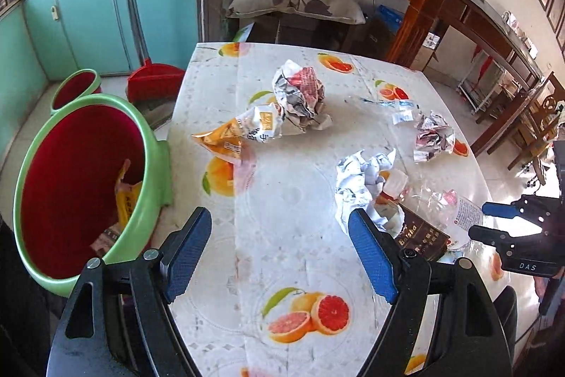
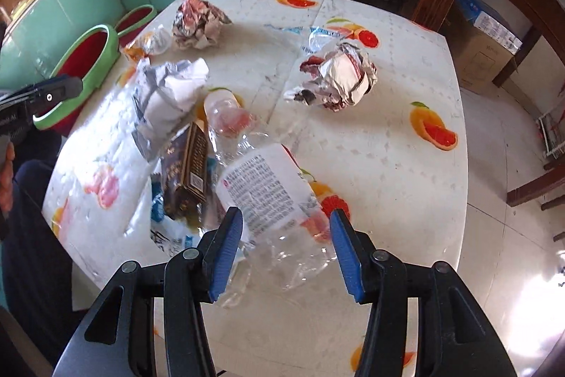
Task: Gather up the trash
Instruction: 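Grasp the clear plastic water bottle with the right gripper while left grasps a crumpled foil wad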
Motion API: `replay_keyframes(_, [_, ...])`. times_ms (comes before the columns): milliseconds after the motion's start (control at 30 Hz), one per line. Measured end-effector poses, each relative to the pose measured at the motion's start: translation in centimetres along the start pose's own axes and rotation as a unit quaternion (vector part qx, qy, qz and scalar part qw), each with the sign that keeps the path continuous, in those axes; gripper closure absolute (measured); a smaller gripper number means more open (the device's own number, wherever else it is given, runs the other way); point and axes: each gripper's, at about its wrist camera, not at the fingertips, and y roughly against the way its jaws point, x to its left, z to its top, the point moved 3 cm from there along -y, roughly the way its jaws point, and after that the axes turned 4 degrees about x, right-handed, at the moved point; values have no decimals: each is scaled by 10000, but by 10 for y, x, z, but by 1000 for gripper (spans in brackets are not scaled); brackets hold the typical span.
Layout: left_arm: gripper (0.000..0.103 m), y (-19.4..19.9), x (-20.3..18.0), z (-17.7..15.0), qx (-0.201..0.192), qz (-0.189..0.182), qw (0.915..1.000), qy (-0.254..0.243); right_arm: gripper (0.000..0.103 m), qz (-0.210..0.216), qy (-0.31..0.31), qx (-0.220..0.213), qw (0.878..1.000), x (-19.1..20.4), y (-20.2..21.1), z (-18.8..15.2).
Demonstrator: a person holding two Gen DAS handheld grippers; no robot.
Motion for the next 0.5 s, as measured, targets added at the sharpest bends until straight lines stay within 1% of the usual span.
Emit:
replay_keyframes(67, [23,-2,-7,-1,54,6,10000,-53,48,146,43,44,9999,-6,-3,3])
replay_keyframes(100, [23,-2,-10,-2,89,16,9999,-79,45,207,65,139,9997,-7,-6,5])
replay_keyframes(167, [23,-4,-15,-3,128,31,9998,-120,42,197,262,328,9989,-5,-11,9])
replay_keyframes(233, [23,-6,-19,-4,174,21,9997,-145,41,196,448,368,9981,-1,-15,14])
replay_keyframes(300, [23,-10,-23,-4,229,5,9996,-147,40,246,379,320,9985,-5,-16,17])
replay_keyframes(333, [23,-14,-26,-3,274,-5,9995,-145,37,273,355,344,9984,-5,-18,18])
replay_keyframes(433, [23,-24,-35,-1,384,-108,9991,-135,36,420,448,541,9966,-2,-30,17])
replay_keyframes(500, [23,-33,-41,2,439,-142,9988,-149,36,502,308,540,9968,-1,-37,14])
